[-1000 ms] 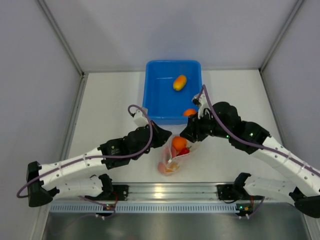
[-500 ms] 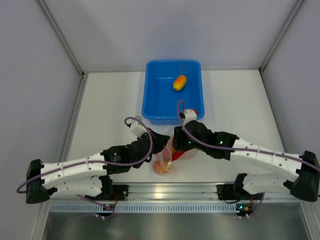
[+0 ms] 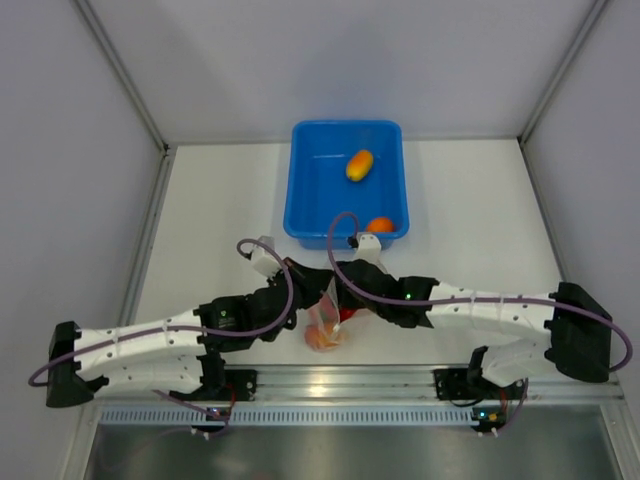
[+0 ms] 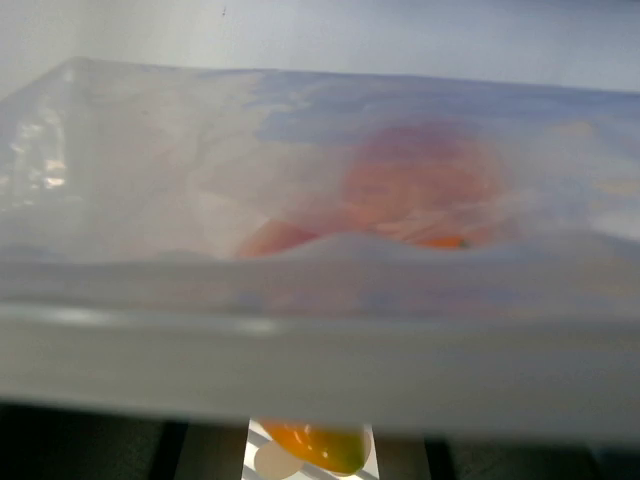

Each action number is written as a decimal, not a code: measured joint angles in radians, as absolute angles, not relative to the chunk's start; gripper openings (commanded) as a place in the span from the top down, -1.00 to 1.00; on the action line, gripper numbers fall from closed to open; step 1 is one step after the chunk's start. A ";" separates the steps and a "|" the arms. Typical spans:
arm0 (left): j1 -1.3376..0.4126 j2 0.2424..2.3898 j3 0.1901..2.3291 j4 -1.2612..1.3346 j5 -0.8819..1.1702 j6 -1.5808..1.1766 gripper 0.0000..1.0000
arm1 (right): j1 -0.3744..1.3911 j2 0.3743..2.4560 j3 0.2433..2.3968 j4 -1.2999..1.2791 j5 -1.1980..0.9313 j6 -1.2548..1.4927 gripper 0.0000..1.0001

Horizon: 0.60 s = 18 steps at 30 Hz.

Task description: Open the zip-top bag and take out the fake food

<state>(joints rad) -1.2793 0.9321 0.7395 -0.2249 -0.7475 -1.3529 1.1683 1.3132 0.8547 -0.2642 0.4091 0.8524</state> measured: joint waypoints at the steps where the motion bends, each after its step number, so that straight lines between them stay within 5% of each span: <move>1: -1.280 0.921 0.729 -0.224 -0.752 -1.354 1.00 | 1.171 1.321 0.849 -0.253 0.410 0.857 0.08; 11: -1.284 0.871 0.685 -0.221 -0.753 -1.360 1.00 | 1.183 1.406 0.809 -0.201 0.429 0.867 -0.23; 18: -1.284 0.858 0.656 -0.219 -0.753 -1.358 1.00 | 1.183 1.484 0.813 -0.213 0.480 0.865 -0.25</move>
<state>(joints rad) -1.2842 0.8581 0.6559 -0.2188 -0.7528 -1.3582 1.1831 1.4837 0.8131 -0.2134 0.4805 0.8646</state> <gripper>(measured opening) 0.020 0.621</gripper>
